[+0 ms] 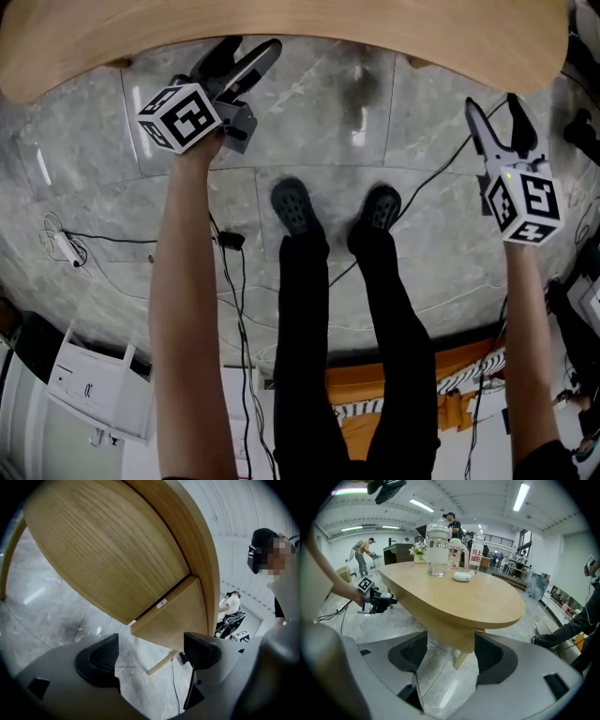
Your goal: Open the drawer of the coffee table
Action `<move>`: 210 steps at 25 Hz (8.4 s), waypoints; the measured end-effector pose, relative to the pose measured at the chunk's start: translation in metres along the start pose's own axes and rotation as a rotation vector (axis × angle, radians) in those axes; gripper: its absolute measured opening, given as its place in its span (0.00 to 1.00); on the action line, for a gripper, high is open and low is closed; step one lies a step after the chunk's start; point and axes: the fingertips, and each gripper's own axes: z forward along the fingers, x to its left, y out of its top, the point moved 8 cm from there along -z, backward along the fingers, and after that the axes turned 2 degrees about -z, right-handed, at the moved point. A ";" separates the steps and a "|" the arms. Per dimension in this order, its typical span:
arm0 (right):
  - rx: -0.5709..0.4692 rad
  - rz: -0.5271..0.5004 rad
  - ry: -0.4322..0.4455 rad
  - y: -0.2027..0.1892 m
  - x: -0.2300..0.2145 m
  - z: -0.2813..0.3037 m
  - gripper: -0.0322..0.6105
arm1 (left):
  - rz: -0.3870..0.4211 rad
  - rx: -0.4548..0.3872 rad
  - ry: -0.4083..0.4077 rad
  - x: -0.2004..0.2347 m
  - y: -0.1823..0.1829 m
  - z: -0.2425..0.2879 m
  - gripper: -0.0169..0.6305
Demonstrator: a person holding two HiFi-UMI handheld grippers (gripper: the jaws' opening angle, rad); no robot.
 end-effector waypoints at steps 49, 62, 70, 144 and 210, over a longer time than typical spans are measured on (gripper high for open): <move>0.030 -0.032 -0.027 0.002 -0.026 0.026 0.47 | 0.072 0.073 0.013 -0.021 0.018 0.007 0.68; 0.095 -0.040 -0.009 -0.018 -0.009 0.003 0.47 | 0.087 0.179 0.012 -0.032 -0.006 -0.018 0.68; 0.113 -0.026 -0.002 -0.031 0.004 -0.016 0.47 | 0.067 0.192 0.017 -0.040 -0.022 -0.038 0.68; 0.170 0.045 0.177 0.022 0.045 -0.175 0.43 | -0.110 0.109 0.278 -0.237 -0.065 -0.148 0.68; -0.645 0.125 0.214 0.306 -0.056 -0.596 0.07 | 0.767 -0.202 0.135 -0.783 0.207 -0.218 0.05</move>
